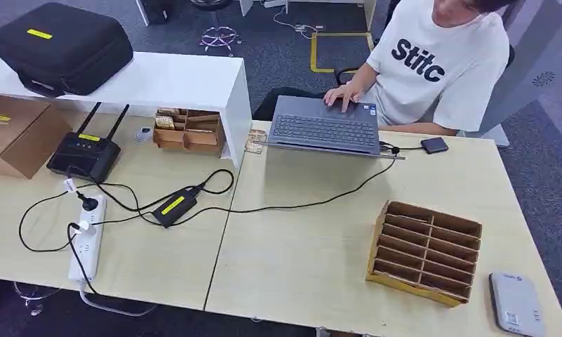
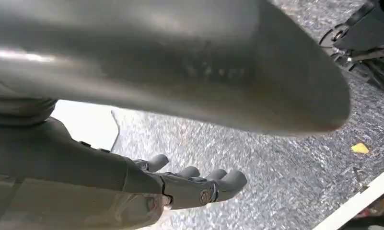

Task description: Pass the card to the sensor for recognition and then transmit it.

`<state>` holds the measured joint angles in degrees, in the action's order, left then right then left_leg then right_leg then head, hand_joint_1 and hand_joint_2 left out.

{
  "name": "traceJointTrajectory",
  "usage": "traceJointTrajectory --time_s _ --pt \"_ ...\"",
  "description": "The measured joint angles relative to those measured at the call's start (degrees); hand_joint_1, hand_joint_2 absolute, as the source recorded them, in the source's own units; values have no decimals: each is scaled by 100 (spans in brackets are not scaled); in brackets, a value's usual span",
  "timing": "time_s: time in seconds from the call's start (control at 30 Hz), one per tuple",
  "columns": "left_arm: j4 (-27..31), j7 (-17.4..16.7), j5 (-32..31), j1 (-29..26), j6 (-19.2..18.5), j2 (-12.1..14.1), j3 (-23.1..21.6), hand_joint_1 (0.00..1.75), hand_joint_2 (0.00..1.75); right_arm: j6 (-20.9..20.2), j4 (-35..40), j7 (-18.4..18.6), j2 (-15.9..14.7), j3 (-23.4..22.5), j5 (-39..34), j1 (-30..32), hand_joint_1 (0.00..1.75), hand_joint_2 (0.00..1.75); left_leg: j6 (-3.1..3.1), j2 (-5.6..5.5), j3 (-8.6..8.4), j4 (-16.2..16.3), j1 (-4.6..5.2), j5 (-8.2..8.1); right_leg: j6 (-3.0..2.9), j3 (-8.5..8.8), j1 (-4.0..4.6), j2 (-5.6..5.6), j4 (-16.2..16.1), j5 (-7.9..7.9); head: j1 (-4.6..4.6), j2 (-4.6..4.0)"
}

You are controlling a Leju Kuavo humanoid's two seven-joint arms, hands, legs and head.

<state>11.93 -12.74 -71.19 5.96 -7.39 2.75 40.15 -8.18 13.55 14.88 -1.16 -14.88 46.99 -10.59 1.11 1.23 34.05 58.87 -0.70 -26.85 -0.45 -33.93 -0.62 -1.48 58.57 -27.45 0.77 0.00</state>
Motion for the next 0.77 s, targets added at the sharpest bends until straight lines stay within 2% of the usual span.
traceJointTrajectory --time_s 0.07,0.1,0.17,0.2,0.23,0.3,0.37,0.43,0.47,0.5,0.57,0.6,0.67,0.7,0.77 --pt "0 0 -31 -12 182 26 0 0 0 11 0 17 0 4 -11 -21 0 0 0 -1 -1 0 0 0 0 -1 0 -1 0 0 0 0" --pt "0 -20 -48 -21 502 26 0 0 175 59 0 31 0 4 -39 -19 0 0 0 -1 -2 0 0 0 0 -1 0 -1 0 0 0 0" --pt "0 -63 -26 -25 1295 -4 0 0 175 153 0 39 0 4 -136 7 0 0 0 -1 -2 0 0 0 0 -1 0 -2 0 0 -2 0" --pt "0 -61 32 -22 1540 -30 0 0 175 194 0 22 0 4 -144 29 0 0 0 -1 -2 0 0 0 0 0 0 -2 0 0 0 0" --pt "0 -61 72 -16 1631 -37 4 0 175 214 0 7 0 4 -175 49 0 0 0 -1 -1 0 0 0 0 0 0 -1 0 0 0 0" --pt "0 -50 77 -9 1409 -61 9 0 175 223 0 -11 0 4 -190 76 0 0 0 0 -1 0 0 0 0 -1 0 1 0 0 0 0" --pt "0 -24 50 -10 1013 -70 9 0 175 179 0 -22 0 4 -170 75 0 0 0 2 0 0 0 0 0 -1 0 2 0 0 0 0" --pt "0 -22 5 -10 437 -48 9 0 175 85 0 -22 0 4 -70 55 0 0 0 1 0 0 0 0 0 0 0 1 0 0 0 0" --pt "0 -24 -11 -16 305 -31 9 0 175 57 0 -15 0 4 -63 43 0 0 0 2 0 0 0 0 0 0 0 1 0 0 -2 0" --pt "0 -26 -70 -25 338 -22 9 0 0 46 0 9 0 4 -55 27 0 0 0 2 -1 0 0 0 0 -1 0 1 0 0 0 0" --pt "2 -26 -111 -34 747 -18 7 0 0 83 0 39 0 4 -88 14 0 0 0 1 -3 0 0 0 0 -1 0 -1 -1 0 -2 0" --pt "2 -26 -70 -37 1248 -28 7 0 0 144 0 50 0 4 -138 20 0 0 0 0 -2 0 0 0 0 -1 0 -1 -1 0 0 0" --pt "2 -17 40 -32 1857 -66 9 0 0 212 0 28 0 4 -199 54 0 0 0 -1 -2 0 0 0 0 -1 -1 -1 0 0 0 0" --pt "2 2 112 -27 2014 -83 13 0 0 245 0 0 0 4 -210 79 0 0 0 0 -2 0 0 0 0 0 -1 -1 0 0 0 0" --pt "0 22 149 -23 1968 -116 17 0 0 273 0 -15 0 4 -208 116 0 0 0 1 -2 0 0 0 0 -1 0 1 0 0 0 0"
